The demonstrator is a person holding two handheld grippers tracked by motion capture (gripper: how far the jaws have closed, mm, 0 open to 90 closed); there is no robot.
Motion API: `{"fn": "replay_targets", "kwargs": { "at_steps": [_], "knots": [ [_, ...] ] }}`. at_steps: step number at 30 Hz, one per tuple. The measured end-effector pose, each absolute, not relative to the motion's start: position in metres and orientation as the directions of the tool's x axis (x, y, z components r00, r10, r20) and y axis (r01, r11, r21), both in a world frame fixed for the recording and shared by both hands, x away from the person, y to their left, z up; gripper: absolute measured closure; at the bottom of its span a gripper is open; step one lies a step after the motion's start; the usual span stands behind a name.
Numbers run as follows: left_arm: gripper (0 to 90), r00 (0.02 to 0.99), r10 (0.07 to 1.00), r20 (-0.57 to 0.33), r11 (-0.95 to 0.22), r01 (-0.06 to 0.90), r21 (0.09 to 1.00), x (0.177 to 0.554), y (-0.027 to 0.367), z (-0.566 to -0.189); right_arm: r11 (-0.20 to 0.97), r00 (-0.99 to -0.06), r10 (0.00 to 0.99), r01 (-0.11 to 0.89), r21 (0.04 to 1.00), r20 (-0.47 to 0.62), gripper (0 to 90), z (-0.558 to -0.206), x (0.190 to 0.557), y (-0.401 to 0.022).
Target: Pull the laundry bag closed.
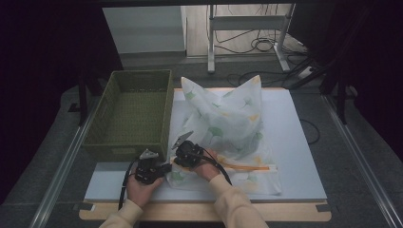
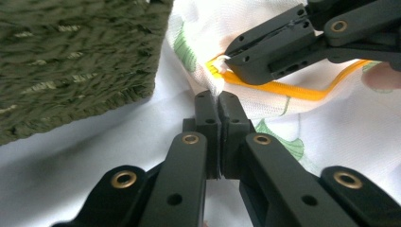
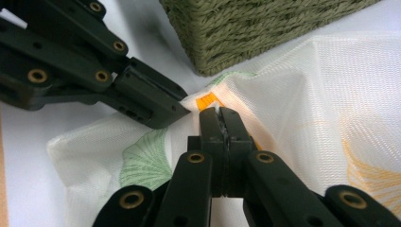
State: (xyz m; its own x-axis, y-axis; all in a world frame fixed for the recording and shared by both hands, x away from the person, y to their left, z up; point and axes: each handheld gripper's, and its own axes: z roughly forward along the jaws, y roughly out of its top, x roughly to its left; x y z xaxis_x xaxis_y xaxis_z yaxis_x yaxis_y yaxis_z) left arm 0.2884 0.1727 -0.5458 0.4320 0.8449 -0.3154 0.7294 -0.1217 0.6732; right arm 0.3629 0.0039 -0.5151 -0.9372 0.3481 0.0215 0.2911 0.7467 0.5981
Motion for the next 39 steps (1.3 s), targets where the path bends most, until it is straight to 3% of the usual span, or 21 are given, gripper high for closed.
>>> {"fn": "replay_targets", "kwargs": {
  "at_steps": [8,13,39],
  "knots": [
    [89.1,0.431,0.845,-0.316,-0.122,0.731,0.672,0.289,0.174,-0.546,0.756,-0.936,0.343,0.324,0.569,0.078,84.4,-0.522,0.374,0.009],
    [89.1,0.432,0.843,-0.321,-0.119,0.732,0.671,0.289,0.175,-0.547,0.76,-0.941,0.327,0.316,0.568,0.086,87.5,-0.522,0.376,0.011],
    [89.4,0.409,0.846,-0.343,-0.072,0.724,0.686,0.286,0.18,-0.545,0.787,-0.934,0.358,0.305,0.536,0.005,90.0,-0.517,0.36,0.004]
  ]
}}
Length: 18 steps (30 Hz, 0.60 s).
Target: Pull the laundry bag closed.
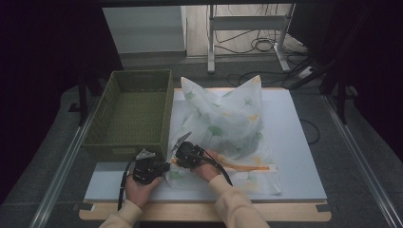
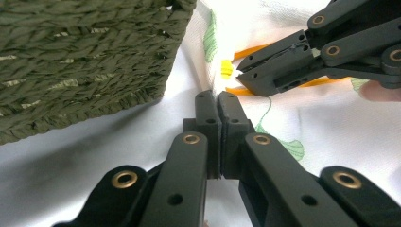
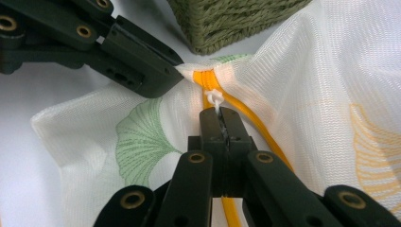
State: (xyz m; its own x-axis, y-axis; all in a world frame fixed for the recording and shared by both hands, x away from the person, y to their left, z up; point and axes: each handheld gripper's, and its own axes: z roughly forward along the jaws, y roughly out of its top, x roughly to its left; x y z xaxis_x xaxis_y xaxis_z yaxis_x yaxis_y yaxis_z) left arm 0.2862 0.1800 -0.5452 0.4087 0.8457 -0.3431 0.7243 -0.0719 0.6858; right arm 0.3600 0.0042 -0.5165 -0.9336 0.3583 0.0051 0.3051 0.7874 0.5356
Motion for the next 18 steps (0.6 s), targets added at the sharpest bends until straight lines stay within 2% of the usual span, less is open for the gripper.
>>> {"fn": "replay_targets", "kwargs": {
  "at_steps": [18],
  "knots": [
    [89.5,0.409,0.838,-0.362,-0.05,0.718,0.695,0.283,0.184,-0.542,0.809,-0.933,0.359,0.302,0.504,-0.017,90.0,-0.515,0.362,-0.009]
  ]
}}
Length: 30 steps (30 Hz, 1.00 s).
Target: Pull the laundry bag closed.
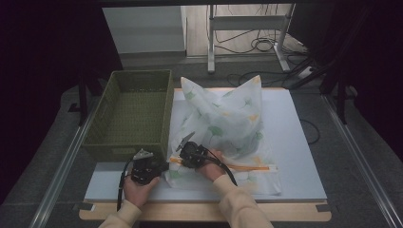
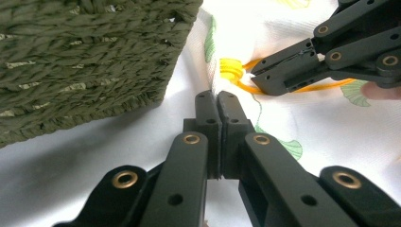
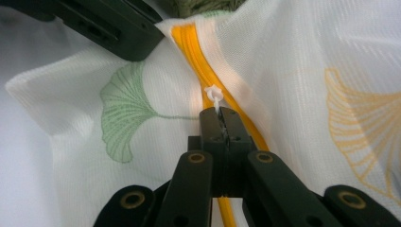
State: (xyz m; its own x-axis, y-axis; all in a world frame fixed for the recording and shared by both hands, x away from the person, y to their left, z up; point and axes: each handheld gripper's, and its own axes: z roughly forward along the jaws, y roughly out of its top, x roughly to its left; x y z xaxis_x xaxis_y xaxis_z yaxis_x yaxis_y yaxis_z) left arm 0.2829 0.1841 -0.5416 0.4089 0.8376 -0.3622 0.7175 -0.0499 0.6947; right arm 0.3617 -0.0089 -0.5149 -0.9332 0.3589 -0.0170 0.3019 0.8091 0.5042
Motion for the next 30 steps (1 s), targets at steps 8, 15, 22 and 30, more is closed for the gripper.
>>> {"fn": "replay_targets", "kwargs": {
  "at_steps": [8,15,22,30],
  "knots": [
    [89.5,0.411,0.835,-0.365,-0.043,0.711,0.702,0.28,0.187,-0.539,0.813,-0.93,0.366,0.307,0.495,-0.024,90.0,-0.513,0.361,-0.018],
    [89.5,0.409,0.833,-0.373,-0.031,0.708,0.706,0.278,0.191,-0.536,0.816,-0.927,0.374,0.31,0.489,-0.037,90.0,-0.512,0.359,-0.029],
    [89.6,0.409,0.832,-0.375,-0.029,0.707,0.706,0.277,0.191,-0.536,0.816,-0.92,0.39,0.322,0.481,-0.047,90.0,-0.511,0.357,-0.043],
    [89.6,0.41,0.832,-0.374,-0.033,0.708,0.705,0.277,0.191,-0.536,0.817,-0.915,0.399,0.326,0.476,-0.058,90.0,-0.51,0.355,-0.055]
  ]
}}
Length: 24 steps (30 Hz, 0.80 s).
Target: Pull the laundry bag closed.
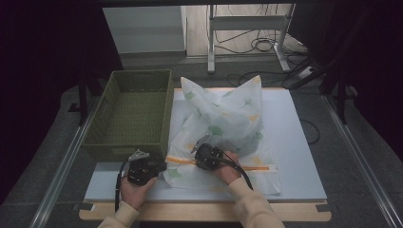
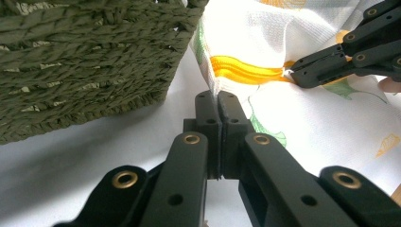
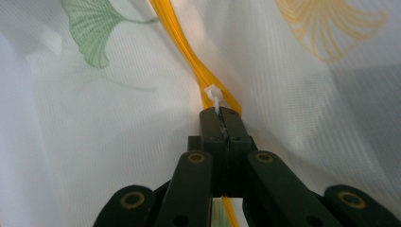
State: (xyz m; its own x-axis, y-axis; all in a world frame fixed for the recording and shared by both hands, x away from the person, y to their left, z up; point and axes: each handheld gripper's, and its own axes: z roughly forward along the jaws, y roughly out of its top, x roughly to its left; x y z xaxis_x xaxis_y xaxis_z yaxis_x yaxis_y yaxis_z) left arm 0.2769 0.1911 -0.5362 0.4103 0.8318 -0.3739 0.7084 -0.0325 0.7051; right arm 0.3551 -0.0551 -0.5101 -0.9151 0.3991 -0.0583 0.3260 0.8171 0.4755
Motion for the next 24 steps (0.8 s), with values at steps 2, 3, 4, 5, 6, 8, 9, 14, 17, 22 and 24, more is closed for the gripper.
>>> {"fn": "replay_targets", "kwargs": {
  "at_steps": [2,3,4,5,6,8,9,14,17,22,24],
  "knots": [
    [89.5,0.41,0.832,-0.374,-0.033,0.709,0.705,0.277,0.191,-0.536,0.818,-0.914,0.402,0.327,0.474,-0.063,90.0,-0.51,0.354,-0.058],
    [89.5,0.41,0.832,-0.374,-0.033,0.709,0.705,0.277,0.191,-0.536,0.818,-0.913,0.403,0.329,0.471,-0.063,90.0,-0.51,0.354,-0.059],
    [89.6,0.41,0.832,-0.374,-0.033,0.709,0.704,0.277,0.191,-0.536,0.819,-0.913,0.404,0.329,0.471,-0.065,90.0,-0.51,0.353,-0.06],
    [89.6,0.411,0.831,-0.374,-0.034,0.71,0.704,0.277,0.191,-0.536,0.819,-0.911,0.406,0.33,0.47,-0.068,90.0,-0.509,0.353,-0.061],
    [89.6,0.411,0.831,-0.375,-0.034,0.71,0.703,0.277,0.191,-0.536,0.82,-0.911,0.405,0.328,0.47,-0.07,90.0,-0.509,0.353,-0.063],
    [89.6,0.411,0.831,-0.375,-0.035,0.711,0.702,0.277,0.191,-0.536,0.817,-0.91,0.409,0.332,0.47,-0.068,90.0,-0.509,0.352,-0.066],
    [89.6,0.411,0.83,-0.377,-0.034,0.711,0.702,0.276,0.191,-0.536,0.816,-0.91,0.409,0.33,0.474,-0.07,90.0,-0.509,0.352,-0.067],
    [89.6,0.413,0.829,-0.377,-0.035,0.711,0.702,0.276,0.191,-0.536,0.81,-0.905,0.421,0.341,0.478,-0.068,90.0,-0.509,0.35,-0.074],
    [89.6,0.411,0.829,-0.38,-0.032,0.712,0.701,0.275,0.191,-0.536,0.807,-0.904,0.422,0.34,0.483,-0.069,90.0,-0.509,0.349,-0.078],
    [89.6,0.411,0.828,-0.381,-0.03,0.711,0.703,0.275,0.191,-0.536,0.802,-0.901,0.429,0.345,0.487,-0.068,90.0,-0.509,0.348,-0.081],
    [89.6,0.411,0.828,-0.381,-0.029,0.71,0.703,0.274,0.191,-0.535,0.801,-0.899,0.434,0.352,0.484,-0.065,90.0,-0.509,0.348,-0.083]
  ]
}}
